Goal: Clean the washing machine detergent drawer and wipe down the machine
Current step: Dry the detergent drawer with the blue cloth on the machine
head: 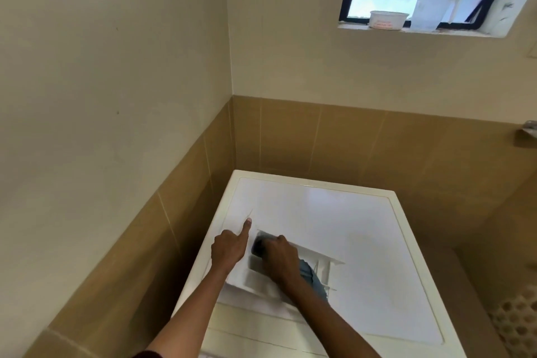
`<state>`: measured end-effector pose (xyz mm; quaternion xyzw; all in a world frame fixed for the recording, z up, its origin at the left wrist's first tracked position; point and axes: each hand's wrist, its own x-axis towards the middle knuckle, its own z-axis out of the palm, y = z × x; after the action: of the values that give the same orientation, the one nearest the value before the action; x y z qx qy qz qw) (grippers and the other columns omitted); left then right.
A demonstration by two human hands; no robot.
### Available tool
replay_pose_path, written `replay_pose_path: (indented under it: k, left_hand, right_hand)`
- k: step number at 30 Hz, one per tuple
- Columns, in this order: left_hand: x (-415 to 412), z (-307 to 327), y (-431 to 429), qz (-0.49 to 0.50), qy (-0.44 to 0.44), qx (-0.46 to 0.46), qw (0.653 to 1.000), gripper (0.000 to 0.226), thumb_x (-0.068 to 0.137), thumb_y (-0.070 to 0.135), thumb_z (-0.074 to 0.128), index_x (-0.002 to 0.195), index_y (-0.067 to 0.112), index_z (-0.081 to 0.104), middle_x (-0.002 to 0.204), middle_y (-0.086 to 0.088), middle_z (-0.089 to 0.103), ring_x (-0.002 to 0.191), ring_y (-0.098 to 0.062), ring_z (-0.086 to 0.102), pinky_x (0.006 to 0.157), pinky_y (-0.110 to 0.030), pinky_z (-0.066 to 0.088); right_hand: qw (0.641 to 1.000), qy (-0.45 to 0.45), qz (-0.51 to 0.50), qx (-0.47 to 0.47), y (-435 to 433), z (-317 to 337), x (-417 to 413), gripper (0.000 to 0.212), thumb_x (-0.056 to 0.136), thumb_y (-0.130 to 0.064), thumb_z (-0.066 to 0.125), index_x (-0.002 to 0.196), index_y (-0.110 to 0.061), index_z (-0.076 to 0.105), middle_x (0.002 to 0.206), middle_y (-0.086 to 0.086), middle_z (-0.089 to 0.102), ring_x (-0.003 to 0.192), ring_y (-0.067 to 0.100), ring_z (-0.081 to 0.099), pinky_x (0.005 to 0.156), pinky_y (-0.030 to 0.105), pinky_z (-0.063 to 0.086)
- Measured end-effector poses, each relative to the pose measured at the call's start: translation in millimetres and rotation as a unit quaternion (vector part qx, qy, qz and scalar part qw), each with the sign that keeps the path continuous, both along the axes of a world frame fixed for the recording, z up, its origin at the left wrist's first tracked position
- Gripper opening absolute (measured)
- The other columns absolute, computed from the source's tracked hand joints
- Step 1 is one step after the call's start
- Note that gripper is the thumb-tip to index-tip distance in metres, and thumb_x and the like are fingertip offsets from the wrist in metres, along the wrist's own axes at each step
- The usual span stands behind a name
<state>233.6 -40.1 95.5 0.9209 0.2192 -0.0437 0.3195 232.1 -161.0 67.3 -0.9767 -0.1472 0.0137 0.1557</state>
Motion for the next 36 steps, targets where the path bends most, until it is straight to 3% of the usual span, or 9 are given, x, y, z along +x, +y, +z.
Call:
replay_pose_path:
  k: [11,15,18,23,26,29,31,33,36]
  left_hand:
    - [-3.0,-4.4,2.7,0.012,-0.005,0.012,1.0,0.073,0.092,0.061,0.023,0.089,-0.002,0.062,0.098,-0.018,0.065,0.087,-0.027,0.06,0.073,-0.033,0.043]
    - [-3.2,-4.7,3.6,0.035,0.011,-0.022,0.999,0.073,0.092,0.061,0.024,0.078,-0.001,0.06,0.088,-0.017,0.062,0.087,-0.029,0.061,0.079,-0.036,0.049]
    - [-2.2,-3.5,3.7,0.035,0.011,-0.031,0.999,0.066,0.093,0.06,0.023,0.059,0.008,0.045,0.069,-0.008,0.053,0.07,-0.023,0.056,0.07,-0.033,0.045]
    - [0.1,-4.3,5.4,0.031,0.02,-0.03,0.999,0.066,0.093,0.061,0.021,0.054,0.01,0.039,0.06,-0.006,0.046,0.062,-0.019,0.048,0.061,-0.029,0.037]
    - [2.1,-3.4,5.5,0.025,0.034,-0.025,0.999,0.068,0.093,0.061,0.021,0.058,0.009,0.044,0.062,-0.007,0.049,0.058,-0.017,0.046,0.062,-0.029,0.037]
    - [6.5,-5.1,6.6,0.026,0.05,-0.02,0.998,0.07,0.092,0.063,0.02,0.066,0.006,0.05,0.08,-0.015,0.061,0.071,-0.024,0.055,0.072,-0.034,0.042]
    - [9.8,-6.9,9.7,0.038,0.054,-0.029,0.997,0.072,0.092,0.063,0.021,0.073,0.002,0.055,0.099,-0.021,0.064,0.088,-0.031,0.06,0.079,-0.037,0.046]
    - [11.4,-5.9,13.3,0.05,0.062,-0.032,0.996,0.079,0.092,0.063,0.02,0.102,-0.004,0.059,0.117,-0.024,0.059,0.105,-0.035,0.057,0.088,-0.039,0.045]
    - [14.9,0.0,16.0,0.048,0.065,-0.012,0.997,0.081,0.093,0.061,0.02,0.13,-0.007,0.045,0.136,-0.025,0.046,0.123,-0.039,0.046,0.099,-0.042,0.039]
  right_hand:
    - [0.983,0.184,0.019,0.013,0.9,7.3,22.4,0.033,0.089,-0.015,0.044,0.115,-0.014,0.065,0.123,0.005,0.062,0.111,0.024,0.057,0.088,0.034,0.048]
    - [0.979,0.192,0.067,-0.022,-12.3,9.9,21.9,0.039,0.088,-0.009,0.047,0.122,-0.021,0.062,0.13,0.002,0.058,0.117,0.023,0.054,0.096,0.036,0.047]
    - [0.978,0.186,0.065,-0.075,-30.0,15.5,18.0,0.036,0.087,-0.01,0.049,0.122,-0.013,0.057,0.126,0.01,0.058,0.114,0.028,0.055,0.093,0.036,0.046]
    - [0.967,0.158,0.071,-0.187,-77.8,27.6,7.5,0.033,0.094,-0.021,0.047,0.126,-0.014,0.055,0.128,0.013,0.055,0.117,0.029,0.054,0.093,0.036,0.044]
    - [0.971,0.162,0.046,-0.172,-102.1,33.5,2.8,0.032,0.094,-0.035,0.047,0.113,-0.015,0.063,0.12,0.012,0.058,0.109,0.028,0.056,0.087,0.032,0.044]
    - [0.979,0.137,-0.006,-0.154,-117.3,43.6,2.0,0.025,0.089,-0.022,0.054,0.11,-0.011,0.064,0.118,0.011,0.058,0.107,0.027,0.056,0.086,0.032,0.045]
    - [0.986,0.115,-0.075,-0.096,-131.0,48.9,3.1,0.023,0.088,-0.015,0.054,0.108,-0.013,0.067,0.115,0.007,0.062,0.105,0.025,0.057,0.084,0.033,0.047]
    - [0.976,0.123,-0.159,0.082,-148.1,54.2,2.2,0.031,0.085,0.0,0.047,0.101,-0.014,0.071,0.104,0.002,0.066,0.096,0.022,0.06,0.079,0.029,0.047]
    - [0.891,0.146,-0.205,0.378,-169.5,68.6,-9.8,0.038,0.088,0.008,0.035,0.084,-0.01,0.069,0.086,0.007,0.065,0.081,0.02,0.059,0.064,0.018,0.048]
